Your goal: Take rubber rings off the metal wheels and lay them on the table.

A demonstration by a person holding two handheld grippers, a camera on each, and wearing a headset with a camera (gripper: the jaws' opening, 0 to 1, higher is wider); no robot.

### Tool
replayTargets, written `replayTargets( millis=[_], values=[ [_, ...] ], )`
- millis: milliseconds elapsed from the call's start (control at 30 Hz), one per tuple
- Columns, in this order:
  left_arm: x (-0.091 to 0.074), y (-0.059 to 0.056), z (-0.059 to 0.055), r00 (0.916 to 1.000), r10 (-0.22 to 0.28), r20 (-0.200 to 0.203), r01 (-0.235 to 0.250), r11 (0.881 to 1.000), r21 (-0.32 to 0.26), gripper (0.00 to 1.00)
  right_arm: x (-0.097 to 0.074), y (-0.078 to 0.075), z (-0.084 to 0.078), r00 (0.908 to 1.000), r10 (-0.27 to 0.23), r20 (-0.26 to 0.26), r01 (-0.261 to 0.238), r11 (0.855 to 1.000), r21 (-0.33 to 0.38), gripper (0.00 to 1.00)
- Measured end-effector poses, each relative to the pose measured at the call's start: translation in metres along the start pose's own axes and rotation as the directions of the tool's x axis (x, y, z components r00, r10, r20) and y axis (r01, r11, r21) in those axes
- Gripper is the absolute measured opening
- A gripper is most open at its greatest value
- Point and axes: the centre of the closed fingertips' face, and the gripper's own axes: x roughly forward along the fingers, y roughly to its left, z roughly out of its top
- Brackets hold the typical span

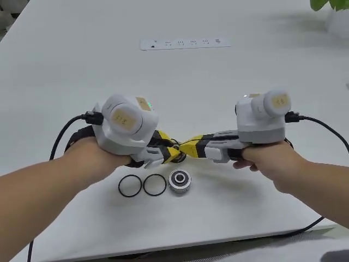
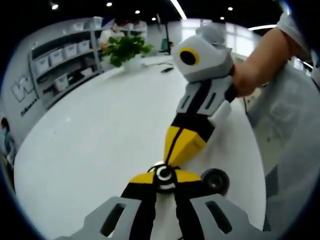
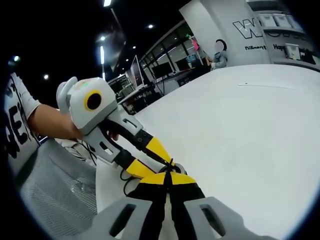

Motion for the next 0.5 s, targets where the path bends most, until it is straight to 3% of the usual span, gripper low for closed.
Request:
replayTargets(
  millis=[333, 500],
  values=[
    [-0.0053, -0.0031, -0.0007, 0.9998, -0.019, 0.004, 0.019, 1.0, 0.018, 0.17, -0.0003, 0.003, 0.0043, 0.9999, 0.006, 0.011, -0.006, 1.0, 0.008, 0.0],
    [-0.0097, -0.0039, 0.0035, 0.9995, -0.02, 0.025, 0.019, 1.0, 0.018, 0.19, -0.0028, 0.0025, 0.0074, 0.9998, 0.002, 0.022, -0.002, 1.0, 0.014, 0.0]
  ],
)
